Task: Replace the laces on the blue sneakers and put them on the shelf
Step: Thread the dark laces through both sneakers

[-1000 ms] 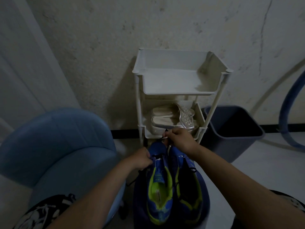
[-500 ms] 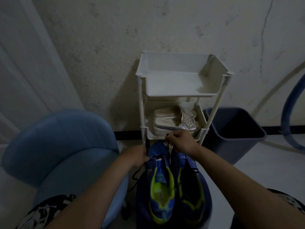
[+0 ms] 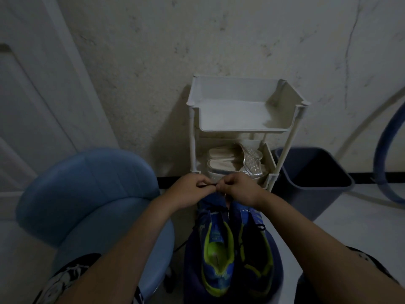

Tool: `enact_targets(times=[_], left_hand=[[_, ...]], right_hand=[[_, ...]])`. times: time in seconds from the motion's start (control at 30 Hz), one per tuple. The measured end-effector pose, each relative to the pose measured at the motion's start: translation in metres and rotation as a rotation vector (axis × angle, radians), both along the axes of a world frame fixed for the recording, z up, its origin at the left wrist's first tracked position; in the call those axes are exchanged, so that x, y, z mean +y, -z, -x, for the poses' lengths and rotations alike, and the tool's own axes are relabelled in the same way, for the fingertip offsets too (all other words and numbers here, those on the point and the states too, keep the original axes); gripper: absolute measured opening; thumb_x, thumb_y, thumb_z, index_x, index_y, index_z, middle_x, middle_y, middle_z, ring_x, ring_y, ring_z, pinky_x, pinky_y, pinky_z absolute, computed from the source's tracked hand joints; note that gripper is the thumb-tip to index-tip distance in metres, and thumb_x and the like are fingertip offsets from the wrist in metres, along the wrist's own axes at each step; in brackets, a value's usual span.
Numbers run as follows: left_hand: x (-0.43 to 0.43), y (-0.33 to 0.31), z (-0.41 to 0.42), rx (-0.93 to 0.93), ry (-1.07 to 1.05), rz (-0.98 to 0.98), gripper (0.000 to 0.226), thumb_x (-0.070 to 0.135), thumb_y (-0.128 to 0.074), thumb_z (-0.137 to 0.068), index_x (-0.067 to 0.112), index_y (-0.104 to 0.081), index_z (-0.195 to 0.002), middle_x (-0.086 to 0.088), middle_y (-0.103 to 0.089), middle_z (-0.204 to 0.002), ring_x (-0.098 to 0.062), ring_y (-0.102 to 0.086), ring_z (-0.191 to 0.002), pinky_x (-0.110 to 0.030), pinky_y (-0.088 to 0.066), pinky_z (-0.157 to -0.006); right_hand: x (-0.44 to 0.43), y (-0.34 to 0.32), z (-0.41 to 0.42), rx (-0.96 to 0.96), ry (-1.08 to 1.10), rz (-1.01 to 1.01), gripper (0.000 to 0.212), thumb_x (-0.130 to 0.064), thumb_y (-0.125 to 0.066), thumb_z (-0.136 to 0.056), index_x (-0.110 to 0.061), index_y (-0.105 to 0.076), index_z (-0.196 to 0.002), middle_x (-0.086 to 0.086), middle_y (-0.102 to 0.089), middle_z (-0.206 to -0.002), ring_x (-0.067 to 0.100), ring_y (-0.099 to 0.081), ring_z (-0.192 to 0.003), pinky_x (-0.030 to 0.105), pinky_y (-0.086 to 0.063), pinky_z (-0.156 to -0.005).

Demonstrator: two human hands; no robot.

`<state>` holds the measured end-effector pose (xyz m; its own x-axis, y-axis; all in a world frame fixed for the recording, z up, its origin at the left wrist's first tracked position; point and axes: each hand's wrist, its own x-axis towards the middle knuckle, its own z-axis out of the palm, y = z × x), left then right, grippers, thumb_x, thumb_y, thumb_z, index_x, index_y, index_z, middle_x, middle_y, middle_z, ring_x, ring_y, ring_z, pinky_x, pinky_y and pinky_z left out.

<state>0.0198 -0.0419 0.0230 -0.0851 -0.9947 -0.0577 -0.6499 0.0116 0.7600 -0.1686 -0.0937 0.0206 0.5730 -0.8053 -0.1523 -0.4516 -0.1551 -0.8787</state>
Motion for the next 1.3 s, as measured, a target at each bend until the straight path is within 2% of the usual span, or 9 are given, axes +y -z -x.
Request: enact_targets(times=[0.13,0.33,0.47,0.63,0.73,0.83,1.0,1.17,1.3], left_hand=[[0.004,-0.012,-0.017,-0.081,-0.063,-0.008,0.025,0.039,-0.063,-0.091,0.032,-0.072,-0.069,0.014,-0.065,-0.066,0.002,-0.057,-0.064,-0.024,-0.042,-0.062],[0.012,-0.022,-0.062,-0.383,-0.128,-0.114,0.025,0.036,-0.061,-0.094,0.022,-0.072,-0.076,0.003,-0.071,-0.081,-0.011,-0.063,-0.076,-0.028,-0.048,-0.069],[0.013,-0.023,-0.071,-0.374,-0.191,-0.093,0.029,0.033,-0.057,-0.096,0.014,-0.073,-0.081,-0.005,-0.072,-0.085,-0.020,-0.066,-0.082,-0.035,-0.052,-0.078],[0.014,-0.015,-0.036,-0.358,-0.007,-0.085,0.025,0.040,-0.058,-0.094,0.029,-0.070,-0.075,0.008,-0.067,-0.077,-0.010,-0.063,-0.074,-0.035,-0.052,-0.073],[0.012,-0.013,-0.012,-0.350,0.086,-0.077,0.024,0.043,-0.056,-0.094,0.028,-0.072,-0.084,0.009,-0.067,-0.081,-0.006,-0.061,-0.075,-0.034,-0.051,-0.072],[0.008,-0.015,-0.004,-0.349,0.108,-0.047,0.022,0.044,-0.057,-0.093,0.031,-0.068,-0.079,0.006,-0.065,-0.081,-0.008,-0.060,-0.074,-0.034,-0.049,-0.069],[0.001,-0.015,-0.025,-0.389,0.040,-0.134,0.024,0.038,-0.055,-0.095,0.026,-0.068,-0.079,0.006,-0.067,-0.085,-0.011,-0.062,-0.080,-0.033,-0.051,-0.077],[0.000,-0.012,-0.038,-0.517,-0.029,-0.210,0.026,0.032,-0.049,-0.097,0.025,-0.069,-0.082,0.003,-0.067,-0.086,-0.016,-0.062,-0.083,-0.038,-0.052,-0.083],[0.005,-0.008,-0.023,-0.441,0.008,-0.243,0.024,0.033,-0.058,-0.095,0.023,-0.071,-0.076,0.006,-0.071,-0.077,-0.006,-0.063,-0.073,-0.030,-0.052,-0.076]], right_hand=[[-0.003,0.002,0.005,0.095,-0.002,0.109,0.016,-0.008,-0.060,-0.094,0.004,-0.070,-0.091,0.012,-0.063,-0.073,0.016,-0.058,-0.065,0.037,-0.051,-0.068],[-0.014,0.014,0.019,0.440,0.113,0.269,0.025,-0.011,-0.056,-0.093,-0.014,-0.076,-0.108,0.004,-0.073,-0.109,0.018,-0.065,-0.103,0.024,-0.048,-0.088],[-0.016,0.017,0.024,0.617,0.131,0.262,0.029,-0.009,-0.053,-0.090,-0.011,-0.075,-0.109,0.009,-0.072,-0.112,0.023,-0.066,-0.104,0.027,-0.052,-0.089],[-0.003,0.008,0.008,0.383,0.049,0.300,0.059,-0.010,-0.063,-0.086,-0.020,-0.051,-0.142,0.005,-0.048,-0.148,0.022,-0.048,-0.133,0.022,-0.041,-0.102],[0.011,0.002,-0.007,0.221,-0.093,0.266,0.051,-0.016,-0.065,-0.090,-0.028,-0.055,-0.139,-0.006,-0.058,-0.136,0.006,-0.055,-0.119,0.013,-0.039,-0.092],[0.010,0.001,-0.011,0.282,-0.210,0.322,0.020,-0.023,-0.064,-0.094,-0.021,-0.073,-0.112,-0.010,-0.070,-0.089,-0.009,-0.059,-0.071,0.007,-0.040,-0.067],[-0.011,0.004,0.008,0.530,-0.071,0.477,0.021,-0.027,-0.057,-0.096,-0.021,-0.076,-0.103,0.002,-0.073,-0.097,0.017,-0.066,-0.090,0.032,-0.052,-0.081],[-0.015,0.007,0.022,0.952,-0.008,0.679,0.024,-0.026,-0.054,-0.093,-0.024,-0.072,-0.109,0.005,-0.069,-0.109,0.026,-0.066,-0.101,0.033,-0.051,-0.082],[-0.008,0.010,0.016,0.849,-0.152,0.636,0.059,-0.029,-0.063,-0.085,-0.026,-0.048,-0.142,0.009,-0.049,-0.142,0.030,-0.045,-0.131,0.041,-0.042,-0.106]])
